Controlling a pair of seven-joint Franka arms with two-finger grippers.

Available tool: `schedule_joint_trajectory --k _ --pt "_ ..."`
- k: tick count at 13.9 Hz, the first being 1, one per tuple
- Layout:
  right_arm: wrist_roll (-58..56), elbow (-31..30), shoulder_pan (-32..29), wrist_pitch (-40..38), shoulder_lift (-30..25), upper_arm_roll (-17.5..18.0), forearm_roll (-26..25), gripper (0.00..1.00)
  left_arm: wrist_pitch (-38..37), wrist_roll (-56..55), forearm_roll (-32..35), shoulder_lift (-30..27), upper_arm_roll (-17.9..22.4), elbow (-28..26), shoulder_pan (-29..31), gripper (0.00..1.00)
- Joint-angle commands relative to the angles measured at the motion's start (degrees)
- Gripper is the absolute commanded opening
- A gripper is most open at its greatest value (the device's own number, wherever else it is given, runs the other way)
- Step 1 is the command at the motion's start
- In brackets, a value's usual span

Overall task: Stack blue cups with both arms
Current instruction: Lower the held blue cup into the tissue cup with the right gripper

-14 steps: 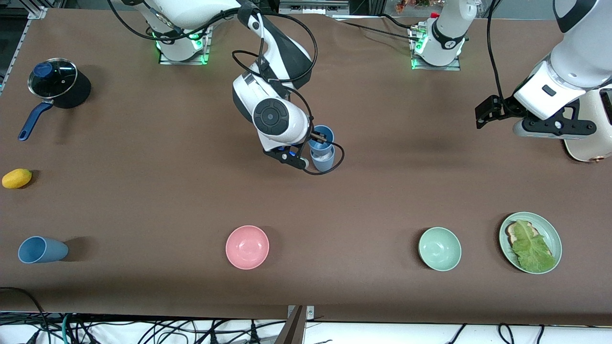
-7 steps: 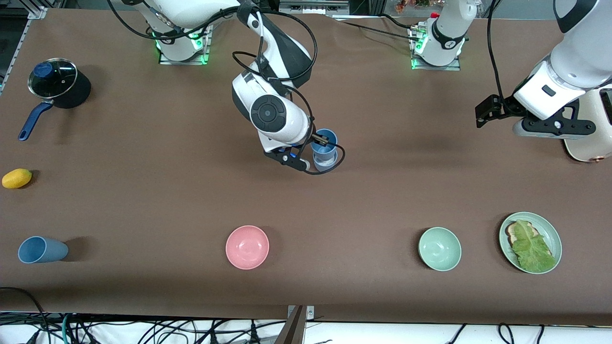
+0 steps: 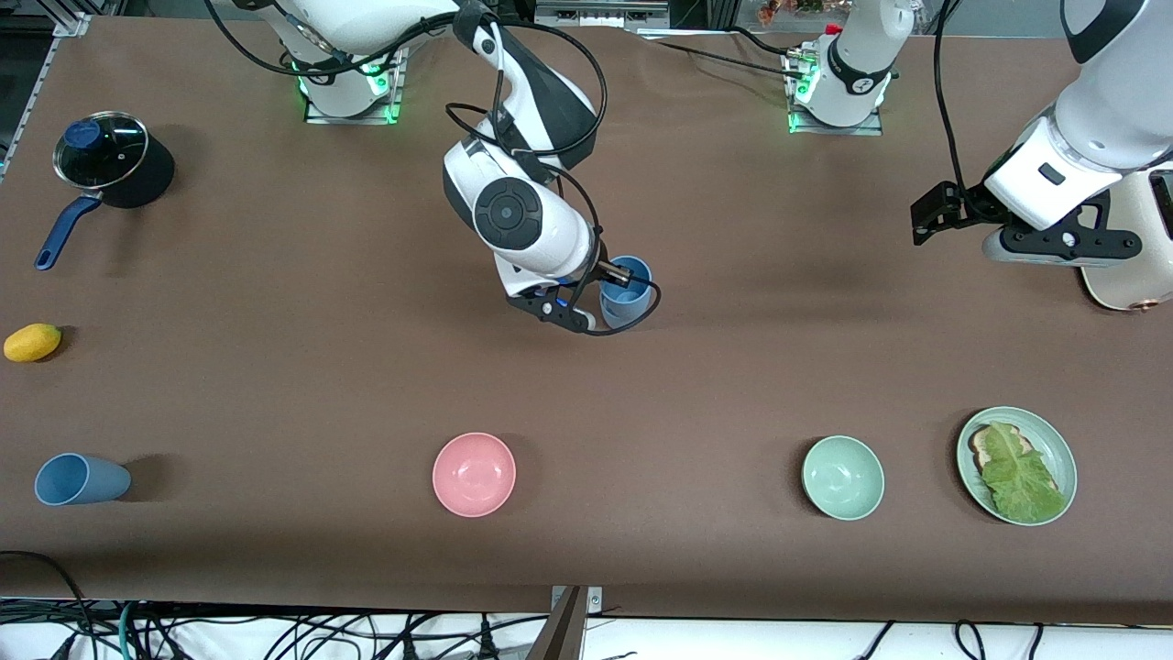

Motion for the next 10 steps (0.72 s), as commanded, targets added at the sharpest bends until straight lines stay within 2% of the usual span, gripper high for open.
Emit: schedule_joint_trajectory --k 1,5,10 --pt "-2.8 0.18 -0.12 -0.09 -0.36 -0.07 0.07 0.0 -1.35 1.24 -0.99 0.04 0.57 0.87 -0.24 1.0" --pt "-4.03 -0.88 0.32 -0.27 -0.36 -0.07 -2.91 0.0 -2.05 1.33 -0.99 -0.05 0.57 0.87 -0.15 1.0" --pt "-4.64 -1.76 0.67 -1.15 -0.28 0.01 -3.27 0.0 -2.14 1.33 -0.99 -0.05 0.57 0.87 -0.15 1.0"
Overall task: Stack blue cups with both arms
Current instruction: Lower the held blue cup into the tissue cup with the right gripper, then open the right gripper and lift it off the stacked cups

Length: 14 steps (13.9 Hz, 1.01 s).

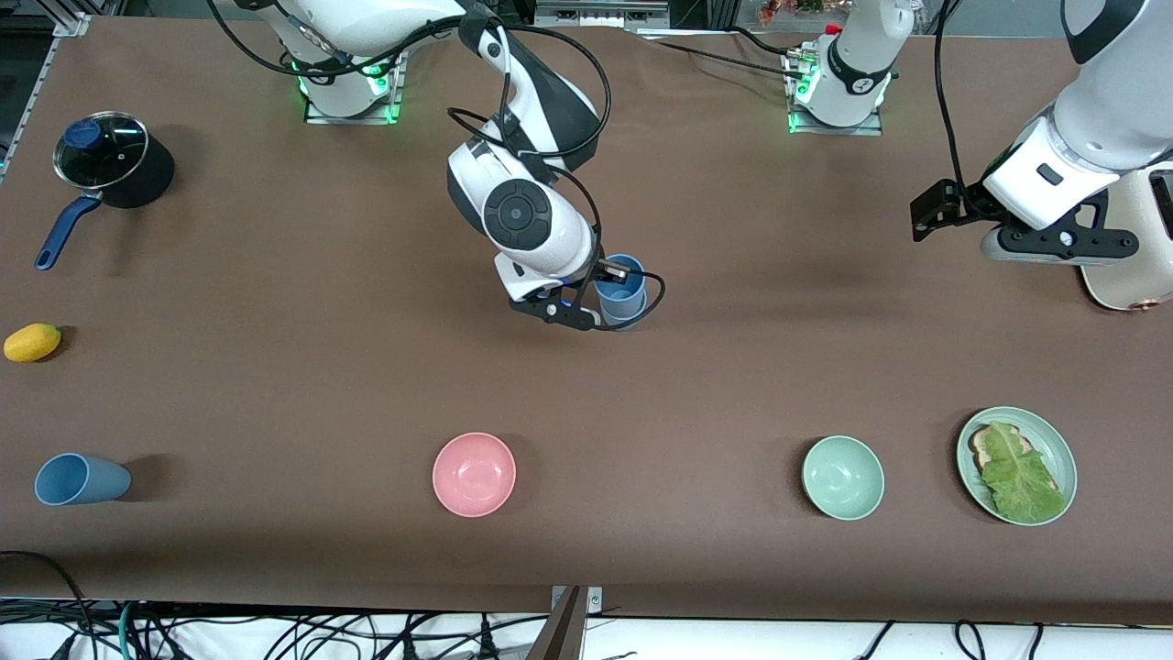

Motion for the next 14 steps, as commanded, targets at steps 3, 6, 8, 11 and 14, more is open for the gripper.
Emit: schedule_joint_trajectory --k 3,6,8,11,14 --pt "-0.55 -0.35 0.21 -0.13 -0.03 0.08 -0.88 0.0 -1.07 1.33 -0.99 -0.05 0.51 0.87 -0.15 1.0" --pt "-0.28 -0.26 -0.14 0.14 -0.12 0.08 -0.79 1.0 -1.07 1.33 -0.99 -0.05 0.51 0.87 -0.15 1.0" --pt "-0.55 0.0 -0.49 0.31 -0.47 -0.01 -0.62 1.0 -1.07 1.33 -0.99 -0.05 0.51 0.87 -0.15 1.0" --pt "-1.52 0.27 -3.47 -0.48 -2.04 -0.01 -0.26 1.0 -1.07 1.33 -0.99 -0.05 0.51 0.87 -0.15 1.0" --pt "-3.09 0.27 -7.95 -5.47 -6.52 -0.18 -0.96 1.0 -1.16 1.33 -0.99 -0.14 0.51 0.87 -0.24 1.0"
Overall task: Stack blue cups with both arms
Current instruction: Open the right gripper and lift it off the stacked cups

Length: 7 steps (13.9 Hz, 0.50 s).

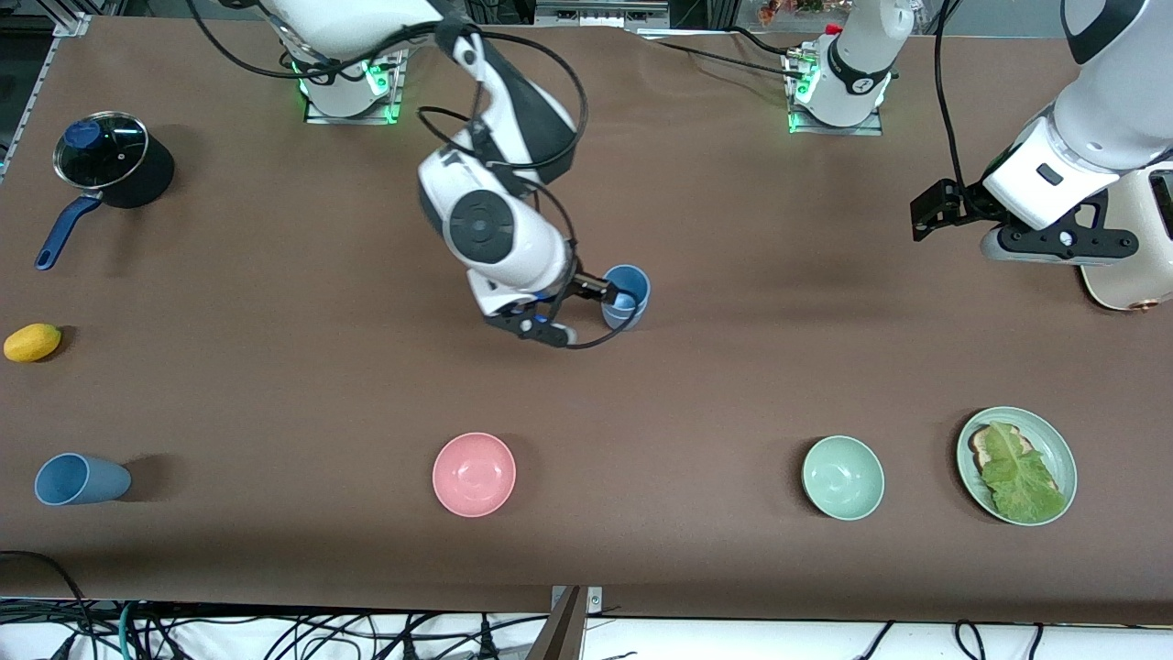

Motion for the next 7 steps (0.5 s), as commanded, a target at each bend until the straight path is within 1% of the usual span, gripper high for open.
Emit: schedule_joint_trajectory --k 1,2,3,4,5,7 --pt "-5.89 -0.88 -4.92 -6.3 -5.39 -0.32 -1.15 1.0 -1.07 1.33 -0.98 -0.13 0.51 0.87 -0.24 1.0" --pt "-12.11 -0.88 -6.33 -10.94 -6.19 -1.99 -1.06 1.0 -1.07 1.33 -0.98 -0.13 0.42 0.87 -0.24 1.0" --pt "-16.78 -0.88 -6.95 -16.29 -7.5 -4.79 -1.32 1.0 -1.07 1.33 -0.98 -0.13 0.34 0.95 -0.24 1.0" --pt "-19.62 -0.88 -6.96 -19.65 -7.86 -8.29 -1.32 1.0 -1.15 1.33 -0.98 -0.13 0.25 0.95 -0.33 1.0" --pt "-22.08 -0.88 -7.05 -22.12 -7.95 -11.29 -1.32 1.0 -1.41 1.33 -0.98 -0.13 0.25 1.04 -0.42 1.0" --pt "-30.67 -0.88 -7.13 -25.47 -8.04 -17.61 -1.24 1.0 -1.51 1.24 -0.98 -0.22 -0.19 1.04 -0.77 1.0"
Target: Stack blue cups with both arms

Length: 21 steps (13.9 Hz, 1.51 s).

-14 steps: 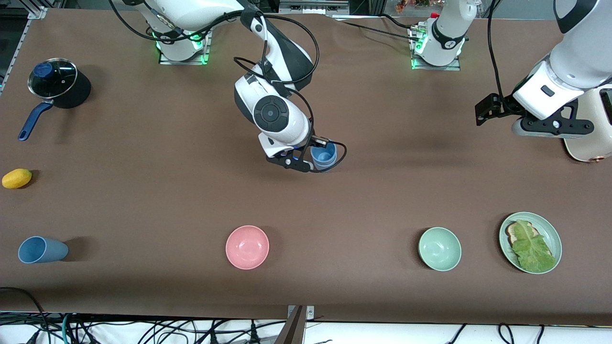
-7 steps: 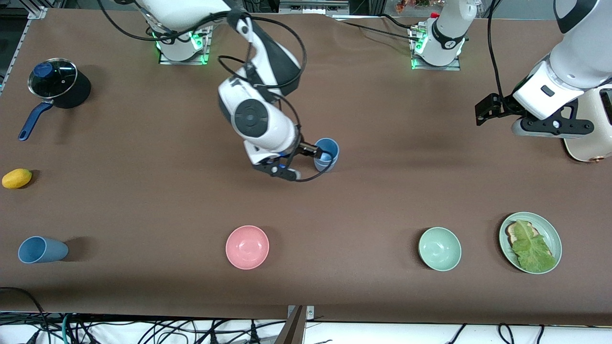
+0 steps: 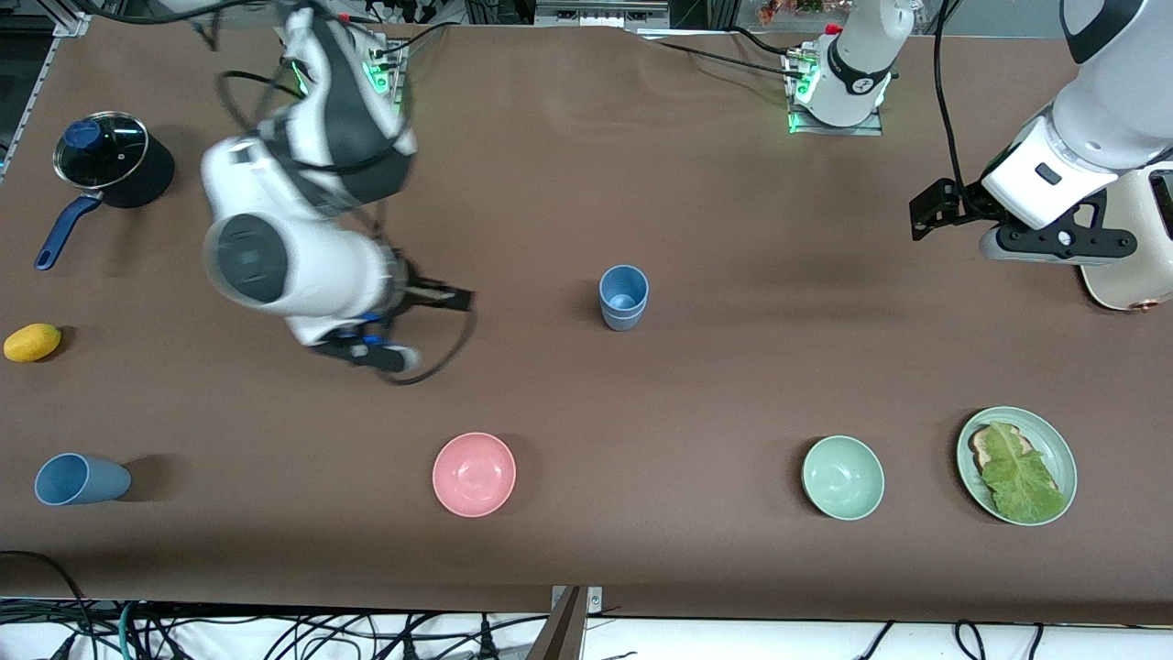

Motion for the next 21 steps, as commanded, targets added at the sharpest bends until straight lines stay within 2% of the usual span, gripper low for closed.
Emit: schedule_joint_trajectory --k 1,3,4,6,8,9,11,13,14,21 --pt "-11.29 -0.77 0.66 -3.96 -0.63 -7.63 -0.37 1.0 -1.34 1.18 -0.97 -0.22 -0.14 1.07 -0.86 1.0" --pt "-17.81 -2.34 -1.78 -2.75 -0.81 -9.77 -0.81 1.0 -0.99 1.09 -0.97 -0.04 -1.02 1.08 -1.12 1.0" --pt "-19.49 -4.09 -3.98 -1.53 -2.11 -9.51 -1.68 1.0 -0.9 1.09 -0.88 -0.04 -1.37 1.08 -1.21 1.0" --pt "-21.61 -9.53 -5.23 2.42 -7.28 -8.2 -6.49 1.0 -0.72 1.01 -0.79 0.04 -2.51 1.08 -1.21 1.0" --pt "-21.36 -17.07 -10.65 6.73 -15.09 -1.02 -13.0 1.0 -0.72 1.09 -0.7 0.13 -2.6 1.08 -1.21 1.0" --pt "-21.18 -21.29 -13.72 8.14 -19.4 2.41 -14.51 1.0 -0.72 1.09 -0.79 0.13 -2.61 1.25 -1.3 1.0" --pt "-19.69 -28.51 -18.56 9.73 -28.19 4.81 -13.64 1.0 -0.72 1.27 -0.79 0.13 -2.6 1.69 -1.21 1.0" --pt "-19.07 -31.26 -25.84 8.61 -33.83 11.37 -13.64 1.0 -0.81 1.18 -0.96 0.13 -2.61 2.3 -1.39 1.0" --pt "-19.07 -31.61 -27.8 7.11 -35.51 13.23 -13.64 1.0 -1.07 1.09 -0.88 0.05 -2.78 2.39 -1.39 1.0" --pt "-19.51 -27.66 -28.26 5.17 -32.45 13.17 -13.82 1.0 -2.39 1.09 -0.79 -0.31 -3.75 3.62 -1.04 1.0"
